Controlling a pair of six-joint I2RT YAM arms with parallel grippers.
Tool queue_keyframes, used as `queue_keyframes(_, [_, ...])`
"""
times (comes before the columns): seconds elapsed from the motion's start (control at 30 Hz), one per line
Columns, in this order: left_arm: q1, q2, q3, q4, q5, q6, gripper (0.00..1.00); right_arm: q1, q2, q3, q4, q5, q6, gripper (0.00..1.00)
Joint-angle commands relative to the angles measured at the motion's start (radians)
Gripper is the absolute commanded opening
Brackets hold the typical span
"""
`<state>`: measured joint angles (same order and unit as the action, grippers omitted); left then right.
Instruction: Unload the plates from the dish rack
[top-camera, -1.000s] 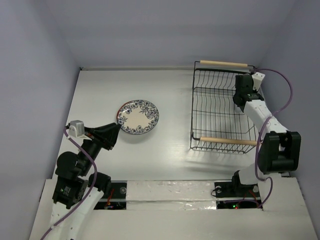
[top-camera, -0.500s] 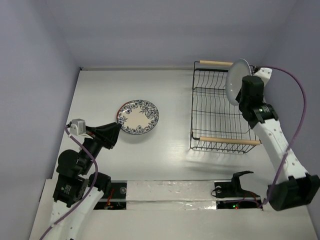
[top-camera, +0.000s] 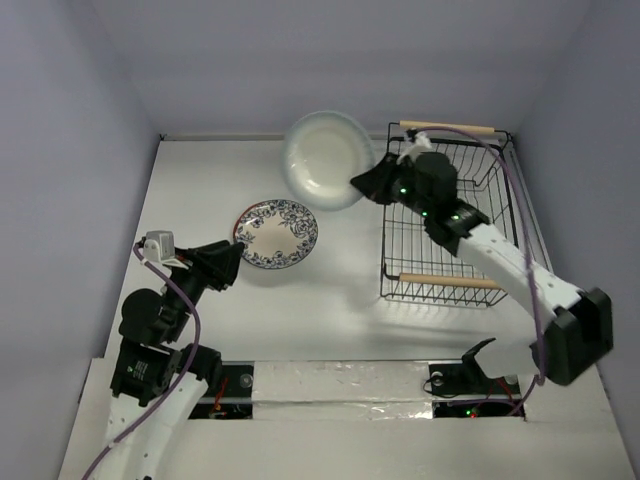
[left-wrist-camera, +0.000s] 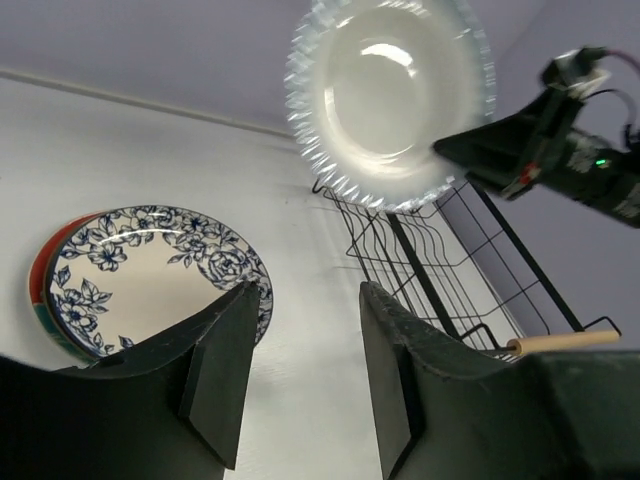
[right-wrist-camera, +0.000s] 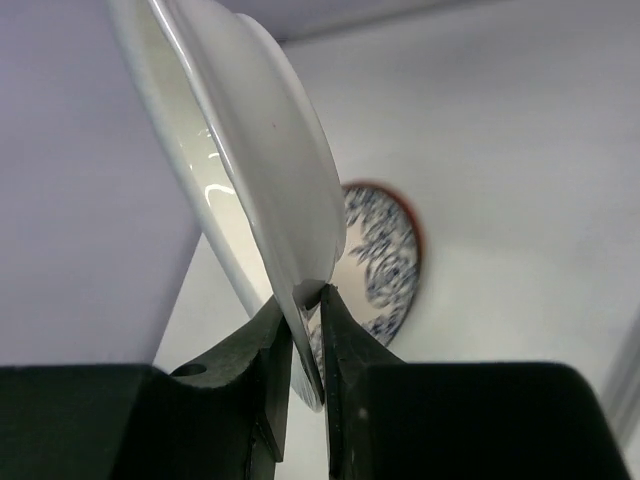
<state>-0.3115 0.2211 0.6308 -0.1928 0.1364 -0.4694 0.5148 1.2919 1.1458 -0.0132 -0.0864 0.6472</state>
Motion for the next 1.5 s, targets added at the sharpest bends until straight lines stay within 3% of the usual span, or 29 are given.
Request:
queue_keyframes(0.0, [0.021,0.018,0.006,0.026,-0.004,0.000,0.48,0.075,0.119,0.052,0.332,-0.156,0.162,0.00])
queue_keyframes(0.13, [0.043,0.026,0.004,0.029,0.009,0.002,0.62,0.143,0.285,0.098,0.459,-0.207,0.244,0.00])
queue_keyframes(0.33, [0.043,0.030,0.004,0.033,0.019,0.000,0.71,0.185,0.472,0.106,0.602,-0.243,0.380,0.00])
queue_keyframes(0.5, [0.052,0.032,0.004,0.033,0.017,0.000,0.73,0.203,0.535,0.065,0.651,-0.242,0.449,0.00])
queue_keyframes(0.8, [0.061,0.037,0.003,0.036,0.022,0.002,0.73,0.203,0.607,-0.007,0.742,-0.245,0.517,0.14])
queue_keyframes(1.13, [0.061,0.034,0.000,0.039,0.026,0.000,0.73,0.203,0.607,-0.049,0.710,-0.223,0.494,0.16])
queue_keyframes(1.47, [0.061,0.026,0.001,0.039,0.026,0.000,0.73,0.203,0.619,-0.047,0.627,-0.211,0.456,0.36])
